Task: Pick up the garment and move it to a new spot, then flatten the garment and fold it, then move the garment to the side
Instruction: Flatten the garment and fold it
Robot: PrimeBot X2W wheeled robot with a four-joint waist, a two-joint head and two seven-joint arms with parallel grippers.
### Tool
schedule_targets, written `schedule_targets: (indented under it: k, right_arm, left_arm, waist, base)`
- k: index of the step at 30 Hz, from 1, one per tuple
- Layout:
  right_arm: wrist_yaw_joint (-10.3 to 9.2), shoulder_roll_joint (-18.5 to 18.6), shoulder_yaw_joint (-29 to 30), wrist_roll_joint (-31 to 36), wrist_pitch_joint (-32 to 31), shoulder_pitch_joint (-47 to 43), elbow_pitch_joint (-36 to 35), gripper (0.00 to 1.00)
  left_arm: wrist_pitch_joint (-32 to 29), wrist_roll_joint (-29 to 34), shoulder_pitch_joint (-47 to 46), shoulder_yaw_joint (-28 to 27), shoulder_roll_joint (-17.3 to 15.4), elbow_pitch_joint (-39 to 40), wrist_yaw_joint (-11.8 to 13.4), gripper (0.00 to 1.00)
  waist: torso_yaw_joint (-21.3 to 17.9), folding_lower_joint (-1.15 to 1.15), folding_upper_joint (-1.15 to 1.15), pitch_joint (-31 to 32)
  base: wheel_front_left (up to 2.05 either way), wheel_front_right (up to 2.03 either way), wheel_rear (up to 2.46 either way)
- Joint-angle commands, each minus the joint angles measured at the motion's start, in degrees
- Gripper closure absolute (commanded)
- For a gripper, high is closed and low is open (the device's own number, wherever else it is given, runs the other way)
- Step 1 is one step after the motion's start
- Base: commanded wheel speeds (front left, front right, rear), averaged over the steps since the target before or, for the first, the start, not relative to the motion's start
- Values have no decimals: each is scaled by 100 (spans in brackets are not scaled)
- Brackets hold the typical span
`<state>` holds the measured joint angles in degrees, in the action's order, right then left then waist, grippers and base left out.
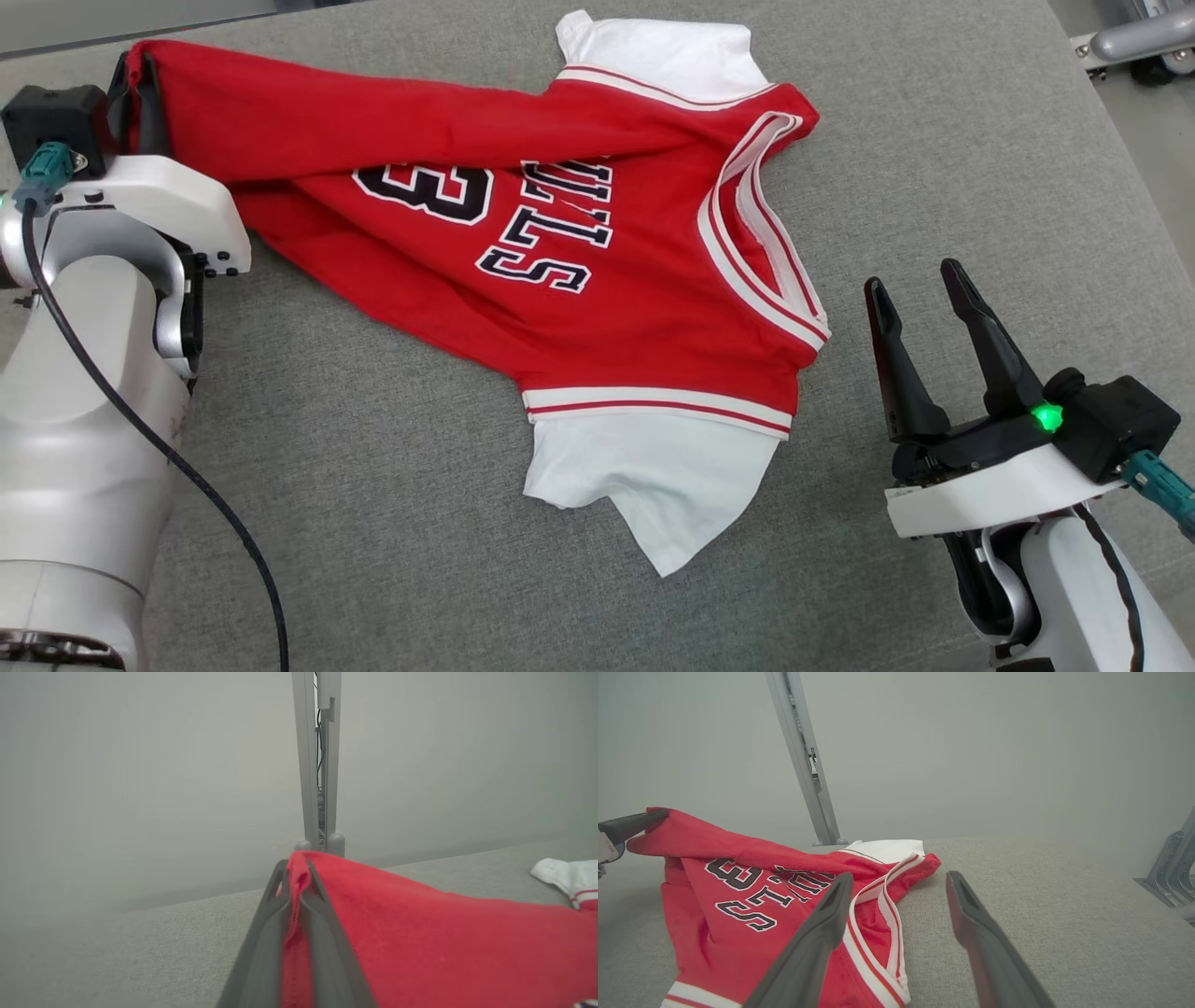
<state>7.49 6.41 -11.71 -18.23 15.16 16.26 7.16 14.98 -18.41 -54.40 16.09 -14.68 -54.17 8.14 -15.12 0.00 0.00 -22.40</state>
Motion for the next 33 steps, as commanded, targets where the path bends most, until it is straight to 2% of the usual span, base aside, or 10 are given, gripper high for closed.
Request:
schedule_targets:
  k: [1,4,8,14,19,29,33]
  right_arm:
    - [1,9,-7,-48,9,84,14,0]
    - [1,6,-6,-44,9,71,31,0]
    - [1,19,14,-31,9,64,56,0]
    - [1,87,64,34,9,-36,73,0]
    - [1,148,117,77,9,-180,125,0]
    - [1,166,340,136,8,-588,430,0]
    - [1,150,347,-102,9,-762,720,0]
  left_arm:
    - [19,11,-108,23,15,-98,-20,0]
    - [20,7,-213,29,29,-284,-75,0]
    - [20,9,-109,-98,34,-99,18,0]
    - [20,99,310,-401,-7,735,133,0]
    - [19,196,915,-666,28,1596,37,0]
    - [19,404,2742,-1013,408,3014,-315,0]
    - [20,424,3470,-1180,745,3312,-394,0]
  waist:
    - [-8,0,0,-12]
    - [6,0,0,-5]
    - [106,0,0,91]
    - [368,0,0,405]
    - [609,0,0,740]
    - [999,0,0,1346]
    - [1116,0,0,1531]
  base:
    - [0,0,0]
    - [0,0,0]
    - [0,0,0]
    - [0,0,0]
    - [0,0,0]
    - [0,0,0]
    - [0,0,0]
